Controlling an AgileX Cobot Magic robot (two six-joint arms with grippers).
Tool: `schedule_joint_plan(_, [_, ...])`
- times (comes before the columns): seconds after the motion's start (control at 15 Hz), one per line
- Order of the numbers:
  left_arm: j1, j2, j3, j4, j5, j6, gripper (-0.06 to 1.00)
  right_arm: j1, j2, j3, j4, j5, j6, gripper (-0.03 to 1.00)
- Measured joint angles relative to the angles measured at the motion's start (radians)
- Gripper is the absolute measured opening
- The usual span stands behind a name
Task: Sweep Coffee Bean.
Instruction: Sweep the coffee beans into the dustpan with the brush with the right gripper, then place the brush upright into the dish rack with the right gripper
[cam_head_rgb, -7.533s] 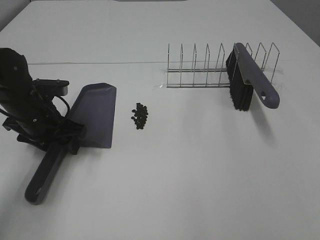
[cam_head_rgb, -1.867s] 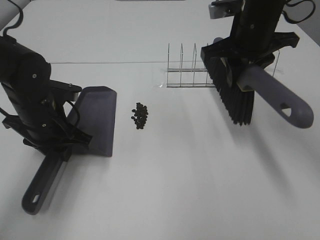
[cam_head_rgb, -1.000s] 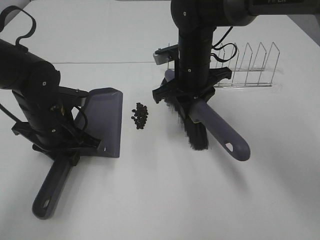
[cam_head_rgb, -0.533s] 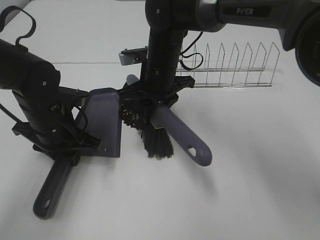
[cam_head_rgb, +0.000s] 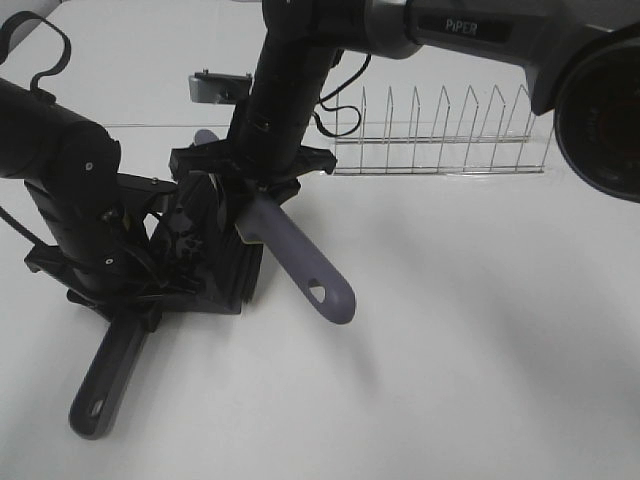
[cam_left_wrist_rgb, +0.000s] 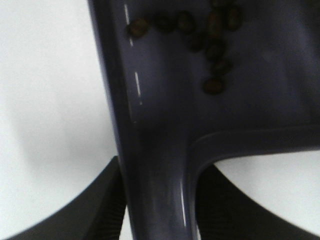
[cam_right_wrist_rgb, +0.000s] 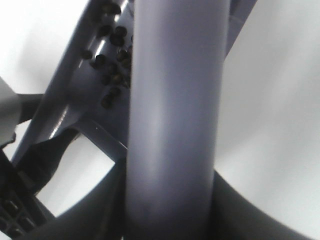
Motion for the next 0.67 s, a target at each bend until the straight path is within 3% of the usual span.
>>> schedule_joint_plan(0.27, [0.000,0.000,0.000,-0.001,0.000,0.000,0.39,0.000,-0.002,-0.135,-0.171,0.094,0.011,0.35])
schedule_joint_plan(0.53, [0.000,0.000,0.000,-0.001,0.000,0.000,0.39,-0.014,-0.065,-0.171,-0.459,0.099,0.056,0.35])
schedule_joint_plan(0.67, [0.000,0.000,0.000,-0.001,-0.001,0.000,0.39,-0.057,-0.106,-0.171,-0.529,0.101,0.081,0.35])
